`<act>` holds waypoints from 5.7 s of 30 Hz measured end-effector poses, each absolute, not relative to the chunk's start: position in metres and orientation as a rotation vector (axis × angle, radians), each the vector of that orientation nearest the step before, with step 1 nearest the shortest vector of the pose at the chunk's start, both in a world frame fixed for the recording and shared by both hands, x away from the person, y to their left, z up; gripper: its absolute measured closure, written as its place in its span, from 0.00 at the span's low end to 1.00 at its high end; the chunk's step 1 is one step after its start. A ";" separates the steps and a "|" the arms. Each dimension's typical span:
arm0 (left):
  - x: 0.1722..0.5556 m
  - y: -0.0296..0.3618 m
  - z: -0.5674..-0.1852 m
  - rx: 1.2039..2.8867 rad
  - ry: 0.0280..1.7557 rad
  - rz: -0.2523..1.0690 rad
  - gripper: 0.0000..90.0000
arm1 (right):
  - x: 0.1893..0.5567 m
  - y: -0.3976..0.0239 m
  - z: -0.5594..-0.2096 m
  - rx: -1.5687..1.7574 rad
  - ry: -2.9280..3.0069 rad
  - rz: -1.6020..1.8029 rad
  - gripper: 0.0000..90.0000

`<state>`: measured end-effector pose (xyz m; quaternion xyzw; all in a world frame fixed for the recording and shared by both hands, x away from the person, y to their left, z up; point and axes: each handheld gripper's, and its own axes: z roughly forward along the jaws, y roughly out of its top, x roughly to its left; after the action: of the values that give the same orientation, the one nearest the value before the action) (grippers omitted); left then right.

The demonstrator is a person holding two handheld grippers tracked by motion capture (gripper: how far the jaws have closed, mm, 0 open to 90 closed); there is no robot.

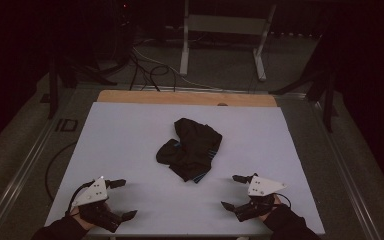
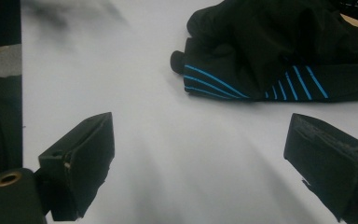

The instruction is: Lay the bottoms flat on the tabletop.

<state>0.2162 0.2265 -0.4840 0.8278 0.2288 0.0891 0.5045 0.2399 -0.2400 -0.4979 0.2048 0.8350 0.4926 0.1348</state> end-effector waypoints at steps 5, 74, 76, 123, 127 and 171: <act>0.217 0.223 -0.485 2.004 0.537 0.199 0.00 | 0.238 -0.240 -0.498 0.599 2.426 1.419 0.10; 0.288 0.144 -0.446 2.024 0.465 0.161 0.00 | 0.308 -0.192 -0.451 0.708 2.277 1.368 0.10; 0.291 0.140 -0.451 2.033 0.454 0.151 0.00 | 0.309 -0.190 -0.459 0.718 2.292 1.355 0.10; 0.339 0.088 -0.518 2.333 0.616 0.361 0.99 | 0.316 -0.175 -0.502 0.810 2.468 1.061 1.00; 0.335 0.093 -0.511 2.311 0.624 0.418 1.00 | 0.313 -0.179 -0.497 0.796 2.469 1.066 1.00; 0.263 0.104 -0.473 2.283 0.445 0.211 0.56 | 0.254 -0.229 -0.475 0.793 2.446 1.117 0.59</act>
<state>0.2628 0.1038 -0.4733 0.8992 0.1752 0.0831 0.3922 0.2539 -0.2288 -0.4753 0.2787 0.8600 0.3928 0.1685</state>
